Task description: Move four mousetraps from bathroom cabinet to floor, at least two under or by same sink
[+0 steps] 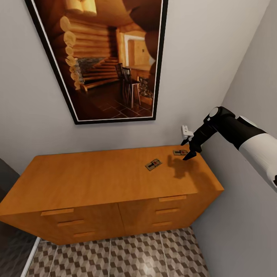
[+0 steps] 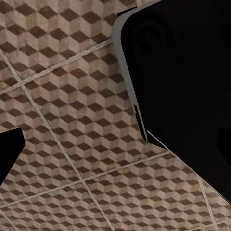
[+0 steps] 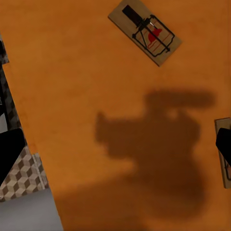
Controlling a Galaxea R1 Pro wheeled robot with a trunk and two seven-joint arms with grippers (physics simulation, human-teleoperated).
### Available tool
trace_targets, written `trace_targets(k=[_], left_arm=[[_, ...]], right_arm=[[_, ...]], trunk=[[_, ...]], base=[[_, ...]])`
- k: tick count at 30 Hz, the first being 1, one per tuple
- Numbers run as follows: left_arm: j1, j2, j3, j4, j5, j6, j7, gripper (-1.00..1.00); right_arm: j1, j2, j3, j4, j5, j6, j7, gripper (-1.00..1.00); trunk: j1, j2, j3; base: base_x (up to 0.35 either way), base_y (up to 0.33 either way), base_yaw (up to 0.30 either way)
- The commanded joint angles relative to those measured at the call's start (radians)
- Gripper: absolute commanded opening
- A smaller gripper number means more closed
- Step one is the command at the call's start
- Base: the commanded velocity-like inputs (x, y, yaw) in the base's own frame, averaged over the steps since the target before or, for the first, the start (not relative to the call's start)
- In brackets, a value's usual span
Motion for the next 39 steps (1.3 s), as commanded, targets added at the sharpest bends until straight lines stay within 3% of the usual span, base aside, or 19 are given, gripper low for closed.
trace_targets(k=[1,39], left_arm=[[0.0,0.0,-0.008,0.0,0.005,-0.003,0.001,1.0],[0.0,-0.002,-0.008,0.0,0.005,-0.003,0.001,1.0]], right_arm=[[-0.001,-0.001,0.003,-0.002,0.001,0.011,0.003,1.0],[0.0,0.001,0.005,0.0,-0.001,0.0,-0.021,1.0]], trunk=[[0.0,-0.002,-0.002],[0.0,-0.002,-0.002]], base=[[0.0,0.0,0.0],[0.005,0.0,0.0]])
